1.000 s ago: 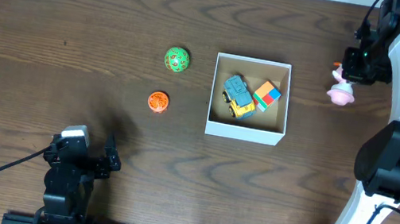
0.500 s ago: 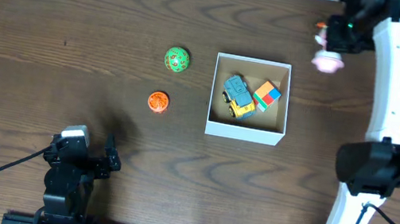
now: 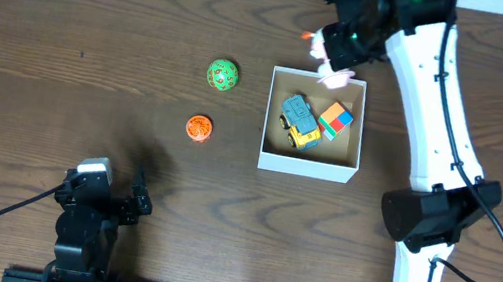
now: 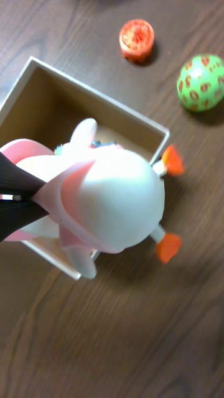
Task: Pack container
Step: 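Lift the figurine and carry it over the white box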
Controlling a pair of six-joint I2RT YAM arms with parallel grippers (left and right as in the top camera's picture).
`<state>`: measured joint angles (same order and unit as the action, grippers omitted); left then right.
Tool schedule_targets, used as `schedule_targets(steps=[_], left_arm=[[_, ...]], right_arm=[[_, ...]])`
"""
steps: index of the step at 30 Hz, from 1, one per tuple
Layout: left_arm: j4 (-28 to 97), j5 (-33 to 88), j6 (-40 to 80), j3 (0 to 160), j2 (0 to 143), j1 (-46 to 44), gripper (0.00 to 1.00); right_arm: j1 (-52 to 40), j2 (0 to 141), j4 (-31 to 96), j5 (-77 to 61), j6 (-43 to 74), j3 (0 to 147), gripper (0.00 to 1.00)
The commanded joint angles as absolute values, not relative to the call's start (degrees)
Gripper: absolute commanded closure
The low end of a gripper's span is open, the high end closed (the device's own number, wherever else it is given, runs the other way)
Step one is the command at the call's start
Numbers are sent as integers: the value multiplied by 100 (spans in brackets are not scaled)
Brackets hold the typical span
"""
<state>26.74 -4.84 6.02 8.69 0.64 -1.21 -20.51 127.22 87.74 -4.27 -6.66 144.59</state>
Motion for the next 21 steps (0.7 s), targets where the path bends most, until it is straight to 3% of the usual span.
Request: schedule_targets(steps=[1,21], left_arm=[[2670,-493,631,762,67,-99,2],[2670,-493,631,762,67,-99,2]], right_arm=[[-2150,12632,8768,-344,-799,14435,99],[-2241,12634,8919,-344,-779,13340,99]])
